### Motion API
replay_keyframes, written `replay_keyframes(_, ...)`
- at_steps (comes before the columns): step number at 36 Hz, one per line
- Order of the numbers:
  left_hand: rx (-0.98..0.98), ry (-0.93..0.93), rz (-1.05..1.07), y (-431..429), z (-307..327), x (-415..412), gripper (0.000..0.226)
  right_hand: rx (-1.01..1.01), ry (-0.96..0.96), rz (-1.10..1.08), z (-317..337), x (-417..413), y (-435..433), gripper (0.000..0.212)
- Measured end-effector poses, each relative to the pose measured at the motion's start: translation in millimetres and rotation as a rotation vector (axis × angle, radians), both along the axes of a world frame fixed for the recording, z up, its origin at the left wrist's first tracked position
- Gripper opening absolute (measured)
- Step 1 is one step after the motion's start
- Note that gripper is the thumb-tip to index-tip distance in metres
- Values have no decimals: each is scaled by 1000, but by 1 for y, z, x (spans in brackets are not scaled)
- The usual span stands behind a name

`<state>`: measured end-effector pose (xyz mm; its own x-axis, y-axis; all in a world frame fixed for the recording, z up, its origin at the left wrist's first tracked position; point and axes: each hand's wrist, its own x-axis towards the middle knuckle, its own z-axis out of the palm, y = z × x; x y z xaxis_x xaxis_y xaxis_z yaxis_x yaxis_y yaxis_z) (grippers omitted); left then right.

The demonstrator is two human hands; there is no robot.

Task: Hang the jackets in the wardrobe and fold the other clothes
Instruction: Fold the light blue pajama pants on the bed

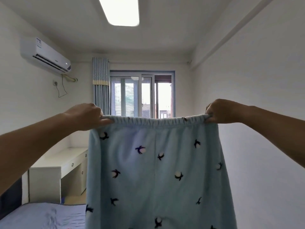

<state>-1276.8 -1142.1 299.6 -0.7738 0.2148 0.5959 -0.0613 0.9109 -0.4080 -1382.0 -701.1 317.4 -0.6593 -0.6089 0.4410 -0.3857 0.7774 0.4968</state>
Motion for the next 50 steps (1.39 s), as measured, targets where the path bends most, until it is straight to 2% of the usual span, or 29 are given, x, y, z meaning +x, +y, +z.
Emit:
replay_keyframes(3, 265, -17, -142, -1, 3, -2, 54, -343, -75, 171, 1, -4, 7, 36)
replay_keyframes(5, 357, 6, -179, -2, 6, -1, 52, -302, -127, 128, 1, -1, 6, 35)
replay_keyframes(8, 336, 205, -263, -5, 19, 8, 51, -269, -53, 133, 9, 3, 7, 30)
replay_keyframes(10, 216, 351, -298, -7, 23, 11, 45, -414, 101, 338, 13, 3, 7, 25)
replay_keyframes(11, 132, 310, -251, -8, 19, 10, 37, -443, 114, 357, 11, 4, 5, 21)
replay_keyframes(12, 55, 188, -154, -5, 9, 5, 30, -400, 54, 298, 4, 6, -1, 19)
replay_keyframes(13, -4, 45, -45, -4, -6, 1, 26, -273, -23, 163, -8, 4, -7, 22)
replay_keyframes(15, 66, -81, -21, -7, -25, -5, 21, -113, -144, 9, -34, -2, -16, 32)
replay_keyframes(18, 220, -9, -108, -19, -29, -1, 14, -208, -169, 56, -43, -14, -10, 33)
replay_keyframes(20, 242, -34, -118, -25, -30, 1, 13, -231, -230, 94, -48, -20, -10, 37)
replay_keyframes(24, 211, 50, -221, -29, -26, 4, 17, -430, -308, 246, -50, -18, -18, 38)
replay_keyframes(27, 126, 216, -281, -38, -15, 11, 17, -625, -202, 373, -45, -20, -13, 31)
replay_keyframes(28, 100, 189, -210, -40, -17, 13, 16, -577, -221, 313, -48, -18, -13, 29)
replay_keyframes(30, 81, -12, 1, -42, -28, 15, 22, -337, -309, 44, -67, -17, -12, 25)
replay_keyframes(31, 106, -75, 39, -44, -34, 15, 25, -296, -323, -25, -73, -19, -9, 25)
replay_keyframes(34, 335, -65, -54, -53, -41, 19, 19, -581, -356, 92, -71, -23, 4, 30)
replay_keyframes(38, 550, -107, -124, -44, -52, 24, 18, -706, -513, 184, -77, -13, -4, 22)
replay_keyframes(40, 529, 1, -152, -29, -60, 23, 10, -852, -568, 310, -82, -5, -13, 30)
replay_keyframes(44, 517, 154, -365, -6, -78, 29, 32, -1115, -631, 580, -98, 8, -19, 36)
replay_keyframes(46, 493, 118, -383, 0, -90, 27, 33, -1166, -671, 620, -114, 13, -22, 28)
replay_keyframes(47, 493, 68, -369, 3, -97, 26, 40, -1167, -685, 608, -124, 16, -24, 29)
replay_keyframes(48, 468, 18, -355, 6, -102, 26, 46, -1165, -686, 603, -132, 19, -26, 34)
replay_keyframes(50, 411, 7, -351, 13, -116, 29, 40, -1235, -672, 663, -149, 26, -25, 45)
